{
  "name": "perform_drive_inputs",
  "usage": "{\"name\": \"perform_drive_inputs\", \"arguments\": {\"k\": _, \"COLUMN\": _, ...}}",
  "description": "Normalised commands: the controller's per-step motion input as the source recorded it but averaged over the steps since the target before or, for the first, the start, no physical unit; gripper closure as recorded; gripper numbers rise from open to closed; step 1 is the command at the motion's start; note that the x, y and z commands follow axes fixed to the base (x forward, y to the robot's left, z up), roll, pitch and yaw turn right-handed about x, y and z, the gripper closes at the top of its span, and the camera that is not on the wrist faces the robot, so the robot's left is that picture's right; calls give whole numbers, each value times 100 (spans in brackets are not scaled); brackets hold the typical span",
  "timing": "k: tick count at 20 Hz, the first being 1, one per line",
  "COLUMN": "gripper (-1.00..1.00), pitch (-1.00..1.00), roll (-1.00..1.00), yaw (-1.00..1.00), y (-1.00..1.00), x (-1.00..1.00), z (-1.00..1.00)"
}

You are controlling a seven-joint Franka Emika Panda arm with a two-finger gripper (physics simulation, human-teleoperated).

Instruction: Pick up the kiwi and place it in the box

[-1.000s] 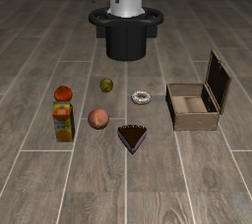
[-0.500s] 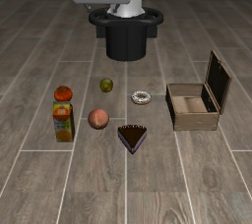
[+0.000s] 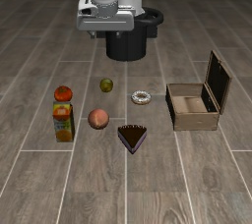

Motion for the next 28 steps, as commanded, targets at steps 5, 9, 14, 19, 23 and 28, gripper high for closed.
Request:
{"name": "perform_drive_inputs", "arguments": {"k": 5, "gripper": -100, "pitch": 0, "roll": 0, "yaw": 0, "y": 0, "x": 0, "z": -100}}
{"name": "perform_drive_inputs", "arguments": {"k": 9, "gripper": -100, "pitch": 0, "roll": 0, "yaw": 0, "y": 0, "x": 0, "z": -100}}
{"name": "perform_drive_inputs", "arguments": {"k": 14, "gripper": -100, "pitch": 0, "roll": 0, "yaw": 0, "y": 0, "x": -20, "z": -80}}
{"name": "perform_drive_inputs", "arguments": {"k": 19, "gripper": -100, "pitch": 0, "roll": 0, "yaw": 0, "y": -20, "x": -20, "z": -60}}
{"name": "perform_drive_inputs", "arguments": {"k": 23, "gripper": 100, "pitch": 0, "roll": 0, "yaw": 0, "y": 0, "x": 0, "z": -25}}
{"name": "perform_drive_inputs", "arguments": {"k": 28, "gripper": 100, "pitch": 0, "roll": 0, "yaw": 0, "y": 0, "x": 0, "z": 0}}
